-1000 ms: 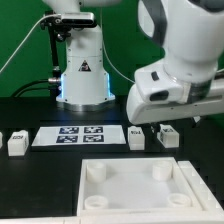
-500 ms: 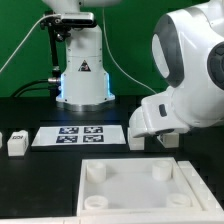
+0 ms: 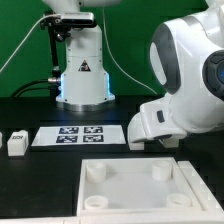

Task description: Assemble one leg

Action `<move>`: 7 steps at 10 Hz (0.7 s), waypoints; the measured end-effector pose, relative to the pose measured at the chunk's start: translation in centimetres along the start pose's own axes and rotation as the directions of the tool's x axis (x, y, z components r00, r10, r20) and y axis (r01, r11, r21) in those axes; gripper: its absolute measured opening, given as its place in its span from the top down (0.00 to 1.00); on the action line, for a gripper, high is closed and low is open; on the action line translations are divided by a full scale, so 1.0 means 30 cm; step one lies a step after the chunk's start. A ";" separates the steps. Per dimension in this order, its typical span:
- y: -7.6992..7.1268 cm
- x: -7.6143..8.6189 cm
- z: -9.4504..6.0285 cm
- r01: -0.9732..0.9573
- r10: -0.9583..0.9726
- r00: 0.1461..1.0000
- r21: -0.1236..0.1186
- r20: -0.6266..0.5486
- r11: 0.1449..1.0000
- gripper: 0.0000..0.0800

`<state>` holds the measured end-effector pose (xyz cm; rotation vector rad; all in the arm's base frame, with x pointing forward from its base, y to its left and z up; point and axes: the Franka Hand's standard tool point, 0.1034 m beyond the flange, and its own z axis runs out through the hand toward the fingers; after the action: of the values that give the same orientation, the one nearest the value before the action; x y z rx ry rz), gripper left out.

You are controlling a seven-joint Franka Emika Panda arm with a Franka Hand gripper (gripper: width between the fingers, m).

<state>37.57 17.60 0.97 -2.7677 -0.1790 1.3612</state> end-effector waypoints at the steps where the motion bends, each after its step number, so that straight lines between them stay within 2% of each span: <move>1: 0.000 0.000 0.003 0.000 0.000 1.000 0.000 0.001 1.000 0.19; 2: 0.000 0.000 0.003 0.000 0.000 1.000 0.000 0.001 1.000 0.22; 3: 0.000 0.000 0.003 0.000 0.000 1.000 0.000 0.001 1.000 0.42; 4: 0.000 0.000 0.003 0.000 0.000 1.000 0.001 0.001 1.000 0.42; 5: 0.001 0.000 0.002 -0.001 0.001 1.000 0.001 0.001 1.000 0.62; 7: 0.002 0.000 0.002 -0.001 0.001 1.000 0.001 0.001 1.000 0.64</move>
Offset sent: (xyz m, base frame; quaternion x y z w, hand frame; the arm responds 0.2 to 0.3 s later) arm 0.0022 -0.0011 0.0005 -0.0024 0.0000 -0.0002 1.0000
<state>37.53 17.55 0.92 -2.7666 -0.1769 1.3621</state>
